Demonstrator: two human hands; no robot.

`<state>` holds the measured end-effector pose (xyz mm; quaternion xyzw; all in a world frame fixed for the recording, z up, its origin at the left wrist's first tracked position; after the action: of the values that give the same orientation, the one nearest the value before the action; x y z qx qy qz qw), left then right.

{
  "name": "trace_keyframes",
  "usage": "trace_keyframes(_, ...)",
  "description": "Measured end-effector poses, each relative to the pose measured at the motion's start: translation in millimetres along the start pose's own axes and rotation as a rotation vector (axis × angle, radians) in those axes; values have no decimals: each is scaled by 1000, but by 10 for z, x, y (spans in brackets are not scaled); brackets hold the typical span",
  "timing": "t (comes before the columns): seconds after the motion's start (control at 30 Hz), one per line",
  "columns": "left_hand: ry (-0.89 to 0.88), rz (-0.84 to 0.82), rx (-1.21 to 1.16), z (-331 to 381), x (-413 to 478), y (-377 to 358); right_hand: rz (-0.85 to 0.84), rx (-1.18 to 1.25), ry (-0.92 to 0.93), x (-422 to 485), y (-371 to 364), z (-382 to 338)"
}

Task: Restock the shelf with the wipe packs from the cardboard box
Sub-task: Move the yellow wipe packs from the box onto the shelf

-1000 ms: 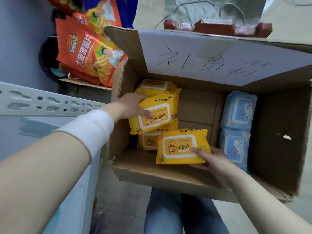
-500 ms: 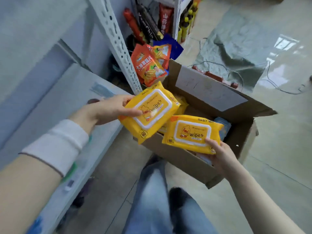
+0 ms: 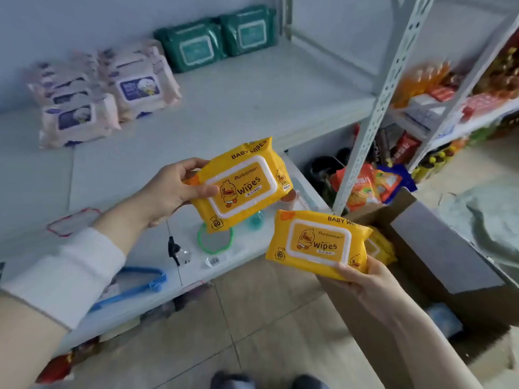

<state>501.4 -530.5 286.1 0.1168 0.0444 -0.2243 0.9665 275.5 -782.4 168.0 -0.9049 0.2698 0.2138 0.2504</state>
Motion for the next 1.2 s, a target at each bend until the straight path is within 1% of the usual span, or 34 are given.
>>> trace_keyframes(0.17, -105, 339, -132, -21, -521, 1299, -174, -73, 83, -94, -1186, -19)
trace_keyframes(0.3, -152, 585, -170, -167, -942, 2503, -309, -47, 143, -96, -2319, 132)
trace_keyframes(0.4, -160, 727, -151, -303, -1192, 3366, -338, -34, 148, -9, -3112, 308)
trace_keyframes(0.5, -170, 821, -135, -451, -1250, 4044, -353, -69, 126, 110, -3748, 422)
trace_keyframes(0.57, -168, 851, -110, -563, -1158, 4414, -360, -103, 121, 217, -4113, 446)
trace_keyframes(0.83, -128, 813, -77, -845, -297, 5576, -463, -194, 268, 881, -5638, 285)
trace_keyframes(0.9, -123, 831, -52, -910, -85, 5801, -485, -204, 269, 1076, -5987, 301)
trace_keyframes(1.0, -122, 843, -31, -977, 197, 6099, -479, -211, 264, 1347, -6446, 392)
trace_keyframes(1.13, -128, 900, -34, -1071, 495, 6497, -431, -239, 284, 1699, -7036, 485)
trace_keyframes(1.2, -116, 889, -27, -1108, 651, 6686, -418, -242, 298, 1863, -7308, 502)
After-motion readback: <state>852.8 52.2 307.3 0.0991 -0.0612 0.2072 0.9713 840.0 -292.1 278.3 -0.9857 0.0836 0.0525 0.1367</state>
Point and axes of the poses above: each hand's wrist, its own x-axis towards the middle knuckle, its own y-axis out of the back of the hand, z = x × y, the point moved 1 cm from there along x, towards the middle knuckle, and after that the axes turned 11 degrees about z, right-handed, at the moved point
